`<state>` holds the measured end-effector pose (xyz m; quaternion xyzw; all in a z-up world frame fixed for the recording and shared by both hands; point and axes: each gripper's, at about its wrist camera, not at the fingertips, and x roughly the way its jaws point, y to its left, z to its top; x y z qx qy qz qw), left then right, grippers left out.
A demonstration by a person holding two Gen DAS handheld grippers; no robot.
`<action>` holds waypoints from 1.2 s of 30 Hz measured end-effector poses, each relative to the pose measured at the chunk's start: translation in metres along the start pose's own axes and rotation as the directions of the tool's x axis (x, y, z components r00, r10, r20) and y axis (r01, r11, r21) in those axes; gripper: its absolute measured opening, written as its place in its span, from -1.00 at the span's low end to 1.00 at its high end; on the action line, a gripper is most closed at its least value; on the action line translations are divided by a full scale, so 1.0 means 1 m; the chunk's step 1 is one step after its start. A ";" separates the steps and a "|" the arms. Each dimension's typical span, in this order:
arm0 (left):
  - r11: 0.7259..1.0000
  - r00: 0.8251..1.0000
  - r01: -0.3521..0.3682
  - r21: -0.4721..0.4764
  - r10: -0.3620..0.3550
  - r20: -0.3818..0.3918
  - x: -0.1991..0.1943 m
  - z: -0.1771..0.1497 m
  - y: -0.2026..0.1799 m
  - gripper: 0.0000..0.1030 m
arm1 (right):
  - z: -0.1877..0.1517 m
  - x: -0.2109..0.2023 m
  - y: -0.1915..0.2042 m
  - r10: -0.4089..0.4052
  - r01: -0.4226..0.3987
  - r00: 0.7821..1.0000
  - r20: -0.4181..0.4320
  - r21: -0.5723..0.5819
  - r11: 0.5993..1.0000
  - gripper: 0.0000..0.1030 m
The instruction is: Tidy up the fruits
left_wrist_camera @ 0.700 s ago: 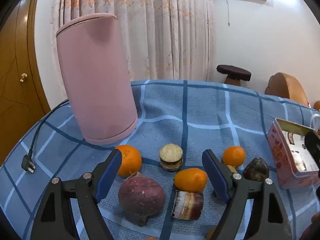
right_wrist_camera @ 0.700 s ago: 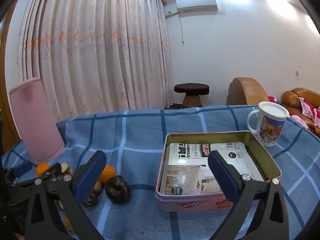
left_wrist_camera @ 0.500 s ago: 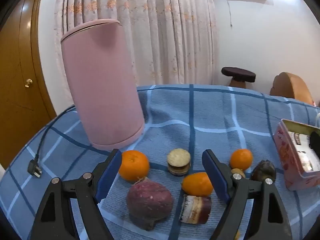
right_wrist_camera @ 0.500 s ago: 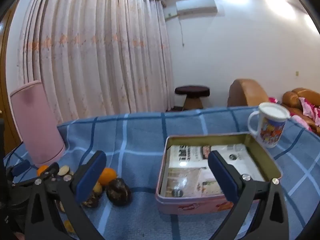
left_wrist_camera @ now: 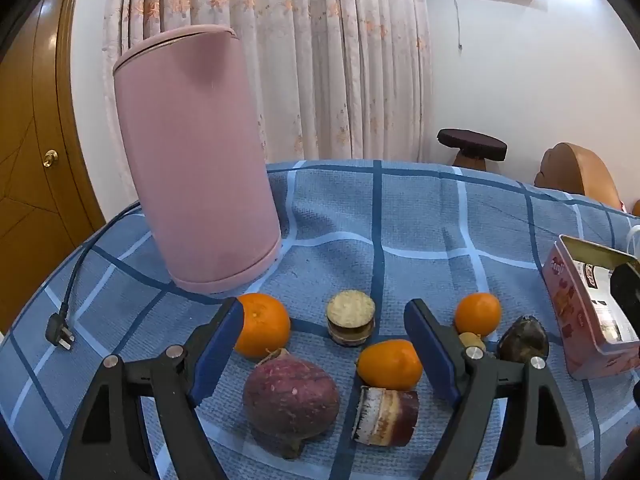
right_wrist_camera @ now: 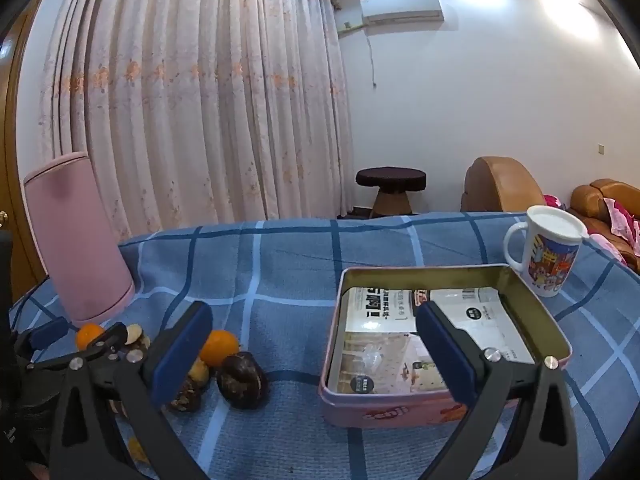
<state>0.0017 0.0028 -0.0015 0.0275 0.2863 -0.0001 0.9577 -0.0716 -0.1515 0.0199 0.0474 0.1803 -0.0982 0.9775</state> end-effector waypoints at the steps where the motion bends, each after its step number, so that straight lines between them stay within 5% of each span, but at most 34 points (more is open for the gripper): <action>1: 1.000 1.000 -0.002 0.003 0.002 0.008 -0.001 -0.001 -0.001 0.62 | 0.000 -0.001 0.000 0.000 0.000 1.000 0.003 0.000 1.000 1.00; 36: 1.000 1.000 0.002 0.012 -0.002 0.007 -0.005 0.000 -0.005 0.62 | -0.001 -0.001 0.011 0.007 -0.007 1.000 0.012 -0.043 0.999 1.00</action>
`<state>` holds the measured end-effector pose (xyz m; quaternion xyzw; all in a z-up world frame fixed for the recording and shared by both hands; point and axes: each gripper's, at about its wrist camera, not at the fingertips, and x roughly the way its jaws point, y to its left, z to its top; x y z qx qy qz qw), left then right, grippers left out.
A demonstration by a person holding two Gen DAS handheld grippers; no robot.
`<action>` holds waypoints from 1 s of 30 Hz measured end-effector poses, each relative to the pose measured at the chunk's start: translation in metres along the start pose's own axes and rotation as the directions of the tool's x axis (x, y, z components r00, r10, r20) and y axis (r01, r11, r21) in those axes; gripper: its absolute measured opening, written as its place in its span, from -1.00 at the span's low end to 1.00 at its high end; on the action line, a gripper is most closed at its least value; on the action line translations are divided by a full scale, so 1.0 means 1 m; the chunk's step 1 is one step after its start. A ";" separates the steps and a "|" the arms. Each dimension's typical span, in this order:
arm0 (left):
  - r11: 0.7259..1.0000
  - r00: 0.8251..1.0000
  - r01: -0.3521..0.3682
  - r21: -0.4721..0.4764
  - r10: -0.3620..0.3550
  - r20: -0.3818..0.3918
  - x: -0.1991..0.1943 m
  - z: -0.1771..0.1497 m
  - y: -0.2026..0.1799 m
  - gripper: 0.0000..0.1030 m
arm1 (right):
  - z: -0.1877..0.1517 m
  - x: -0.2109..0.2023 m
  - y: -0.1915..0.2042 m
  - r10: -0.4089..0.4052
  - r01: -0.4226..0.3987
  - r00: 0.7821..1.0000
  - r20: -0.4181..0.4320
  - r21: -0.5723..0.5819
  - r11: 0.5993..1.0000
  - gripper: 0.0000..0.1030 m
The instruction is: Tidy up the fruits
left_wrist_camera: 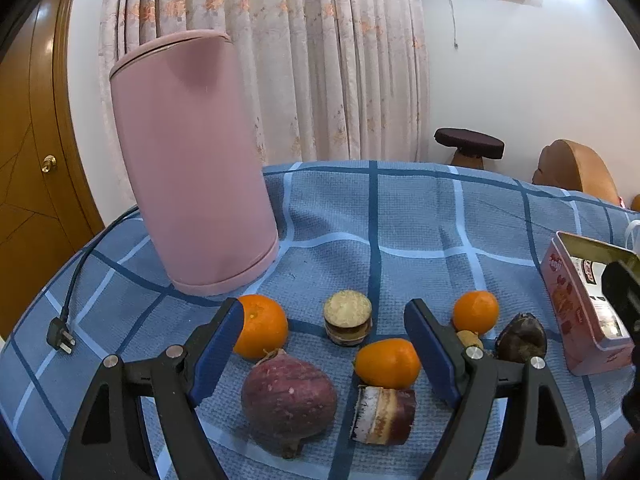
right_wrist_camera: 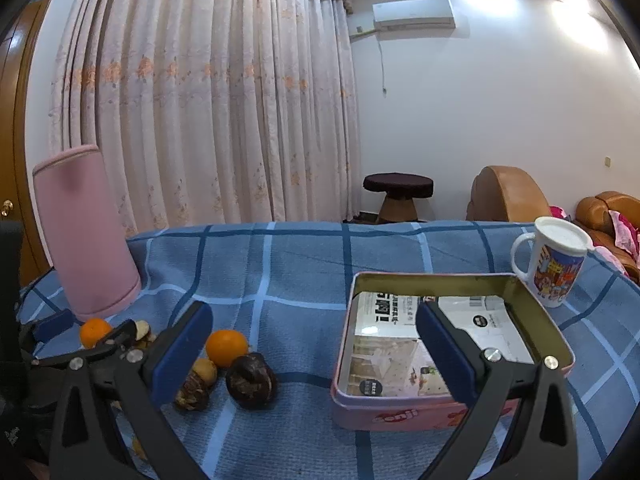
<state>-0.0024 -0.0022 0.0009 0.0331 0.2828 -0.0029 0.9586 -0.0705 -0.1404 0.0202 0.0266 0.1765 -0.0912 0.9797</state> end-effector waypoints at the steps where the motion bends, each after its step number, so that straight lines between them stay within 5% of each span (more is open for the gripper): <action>1: 1.000 1.000 0.002 -0.001 -0.002 0.004 -0.001 0.000 0.000 0.62 | 0.000 -0.001 -0.001 0.004 -0.004 1.000 0.004 0.005 1.000 1.00; 30: 1.000 1.000 0.013 -0.003 -0.013 -0.009 0.002 -0.004 0.005 0.62 | -0.003 -0.004 -0.002 0.024 -0.024 1.000 -0.018 0.019 1.000 1.00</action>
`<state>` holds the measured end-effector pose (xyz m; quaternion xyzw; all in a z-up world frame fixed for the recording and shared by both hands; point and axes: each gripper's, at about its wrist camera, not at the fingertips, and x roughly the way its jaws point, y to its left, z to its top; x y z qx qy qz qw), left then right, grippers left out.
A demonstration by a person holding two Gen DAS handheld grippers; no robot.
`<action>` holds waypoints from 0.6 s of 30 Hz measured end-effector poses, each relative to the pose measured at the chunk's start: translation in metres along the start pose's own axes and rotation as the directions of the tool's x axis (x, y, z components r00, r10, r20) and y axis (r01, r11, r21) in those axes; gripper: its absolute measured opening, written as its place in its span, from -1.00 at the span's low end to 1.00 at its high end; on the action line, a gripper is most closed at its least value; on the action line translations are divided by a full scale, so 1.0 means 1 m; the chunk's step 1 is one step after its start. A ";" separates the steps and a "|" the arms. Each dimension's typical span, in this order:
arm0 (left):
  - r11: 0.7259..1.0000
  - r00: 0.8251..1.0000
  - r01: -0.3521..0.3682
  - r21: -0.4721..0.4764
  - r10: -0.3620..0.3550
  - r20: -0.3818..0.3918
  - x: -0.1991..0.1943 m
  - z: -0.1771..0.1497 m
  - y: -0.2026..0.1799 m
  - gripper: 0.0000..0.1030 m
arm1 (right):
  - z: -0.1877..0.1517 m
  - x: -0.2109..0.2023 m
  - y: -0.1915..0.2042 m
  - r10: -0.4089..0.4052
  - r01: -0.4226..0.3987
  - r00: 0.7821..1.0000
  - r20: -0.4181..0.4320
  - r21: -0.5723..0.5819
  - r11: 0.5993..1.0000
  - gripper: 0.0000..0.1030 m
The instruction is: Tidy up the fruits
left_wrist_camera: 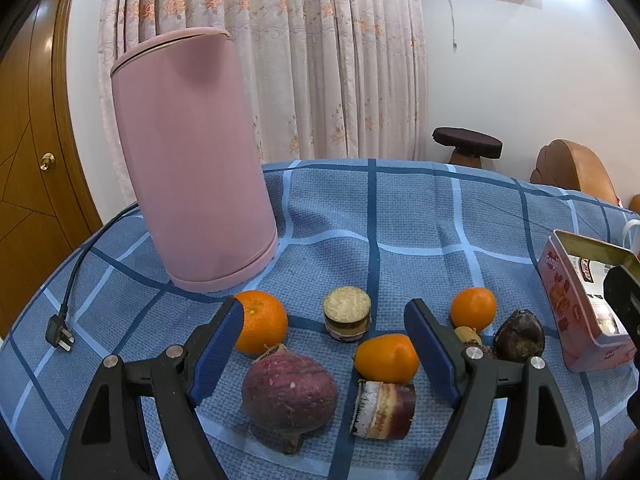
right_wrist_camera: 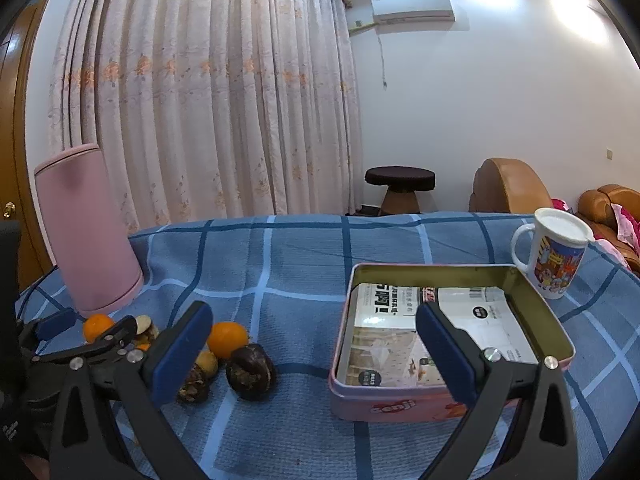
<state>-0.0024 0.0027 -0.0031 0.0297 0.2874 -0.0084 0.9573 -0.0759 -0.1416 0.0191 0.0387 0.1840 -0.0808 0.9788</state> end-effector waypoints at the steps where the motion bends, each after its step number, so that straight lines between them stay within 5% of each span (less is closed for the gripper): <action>1: 1.000 1.000 0.000 0.000 0.000 -0.001 0.000 0.000 0.000 0.62 | 0.000 0.000 0.000 0.002 -0.002 1.000 0.000 0.001 1.000 1.00; 10: 1.000 1.000 -0.001 0.001 0.001 -0.001 0.000 0.000 0.001 0.62 | -0.001 -0.001 0.001 0.009 -0.009 1.000 -0.004 -0.006 1.000 1.00; 18: 0.996 0.996 -0.086 -0.010 0.086 0.023 0.000 0.009 0.027 0.62 | -0.003 0.003 0.002 0.041 -0.042 0.998 -0.040 -0.007 0.999 0.85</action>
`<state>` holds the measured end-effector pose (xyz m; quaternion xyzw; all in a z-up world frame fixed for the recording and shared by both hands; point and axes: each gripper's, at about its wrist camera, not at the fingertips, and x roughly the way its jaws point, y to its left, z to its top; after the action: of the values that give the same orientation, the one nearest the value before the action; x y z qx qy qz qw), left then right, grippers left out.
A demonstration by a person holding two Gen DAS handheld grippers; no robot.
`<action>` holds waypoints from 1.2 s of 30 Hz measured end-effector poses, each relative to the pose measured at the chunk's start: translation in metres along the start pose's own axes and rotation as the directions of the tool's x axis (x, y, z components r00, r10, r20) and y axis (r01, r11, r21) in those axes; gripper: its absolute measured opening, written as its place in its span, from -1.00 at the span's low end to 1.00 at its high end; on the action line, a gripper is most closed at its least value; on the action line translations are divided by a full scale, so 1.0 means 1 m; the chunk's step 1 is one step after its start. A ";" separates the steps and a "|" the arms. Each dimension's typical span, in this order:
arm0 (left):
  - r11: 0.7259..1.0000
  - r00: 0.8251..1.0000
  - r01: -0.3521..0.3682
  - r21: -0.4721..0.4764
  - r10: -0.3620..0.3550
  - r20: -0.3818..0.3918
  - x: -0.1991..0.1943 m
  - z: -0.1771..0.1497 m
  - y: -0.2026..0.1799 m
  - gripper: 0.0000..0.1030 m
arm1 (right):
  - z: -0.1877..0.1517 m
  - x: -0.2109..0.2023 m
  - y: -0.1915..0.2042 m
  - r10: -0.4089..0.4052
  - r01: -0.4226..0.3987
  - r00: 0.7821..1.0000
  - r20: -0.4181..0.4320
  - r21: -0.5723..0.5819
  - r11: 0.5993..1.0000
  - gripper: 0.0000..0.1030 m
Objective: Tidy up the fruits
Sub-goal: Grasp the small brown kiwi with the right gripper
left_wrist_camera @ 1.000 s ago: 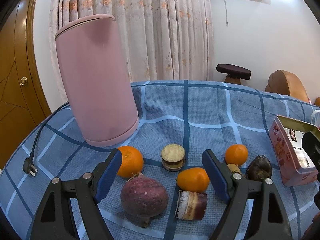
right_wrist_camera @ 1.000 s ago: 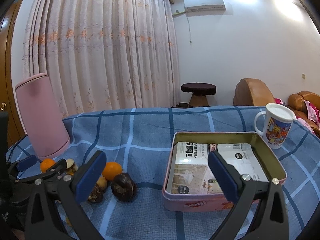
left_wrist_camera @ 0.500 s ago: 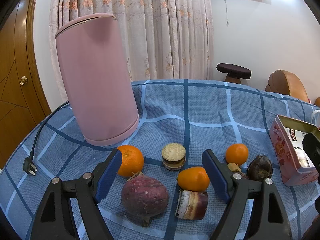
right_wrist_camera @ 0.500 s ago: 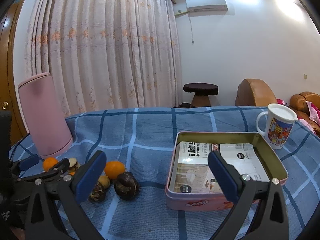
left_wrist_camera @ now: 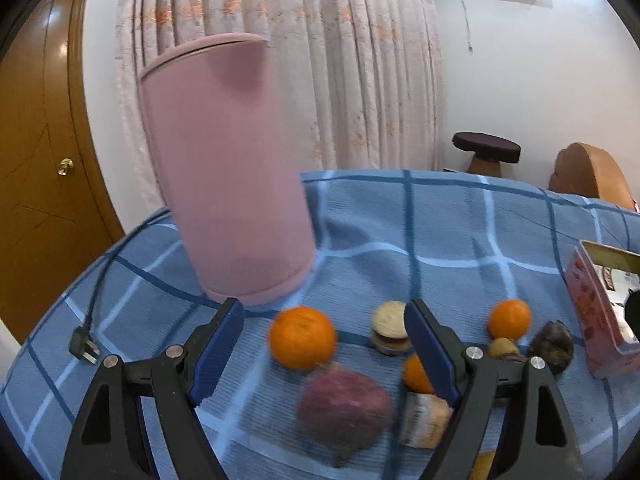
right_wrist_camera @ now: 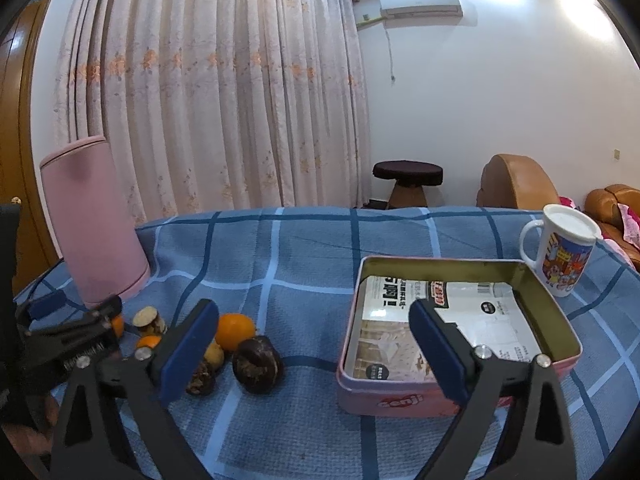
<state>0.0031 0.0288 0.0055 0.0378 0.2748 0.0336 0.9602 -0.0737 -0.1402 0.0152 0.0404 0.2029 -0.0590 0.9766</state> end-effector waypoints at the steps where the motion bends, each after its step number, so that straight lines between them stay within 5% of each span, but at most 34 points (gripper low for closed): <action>1: 1.000 1.000 -0.015 -0.010 0.015 -0.003 0.001 0.000 0.005 0.62 | 0.000 0.000 0.000 0.022 -0.022 1.000 -0.014 0.007 1.000 0.84; 7: 0.999 0.999 -0.045 -0.011 0.045 -0.016 0.007 -0.002 0.025 0.62 | -0.008 0.006 0.016 0.187 -0.190 0.976 -0.113 -0.018 0.982 0.81; 14: 0.998 0.999 0.023 -0.063 -0.026 -0.039 0.006 -0.006 0.043 0.62 | -0.030 0.028 0.054 0.364 -0.405 0.864 -0.349 -0.050 0.913 0.44; 16: 0.998 0.998 0.044 -0.051 -0.046 -0.039 0.004 -0.007 0.039 0.62 | -0.035 0.032 0.063 0.386 -0.441 0.835 -0.393 -0.057 0.896 0.26; 22: 0.999 0.998 0.053 0.005 -0.053 -0.020 -0.002 -0.010 0.032 0.62 | -0.044 0.033 0.078 0.371 -0.472 0.801 -0.469 -0.114 0.874 -0.02; 31: 0.985 0.996 0.062 -0.161 -0.071 -0.051 -0.008 -0.024 0.078 0.62 | -0.051 0.033 0.083 0.323 -0.454 0.812 -0.486 -0.179 0.873 -0.36; 36: 0.988 0.993 0.114 -0.099 -0.116 -0.017 -0.030 -0.031 0.069 0.62 | -0.034 0.027 0.065 0.340 -0.421 0.859 -0.384 -0.148 0.895 -0.36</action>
<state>-0.0416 0.0963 0.0008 -0.0257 0.2855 -0.0080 0.9580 -0.0539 -0.0750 -0.0229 -0.0219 0.3655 0.1678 0.9153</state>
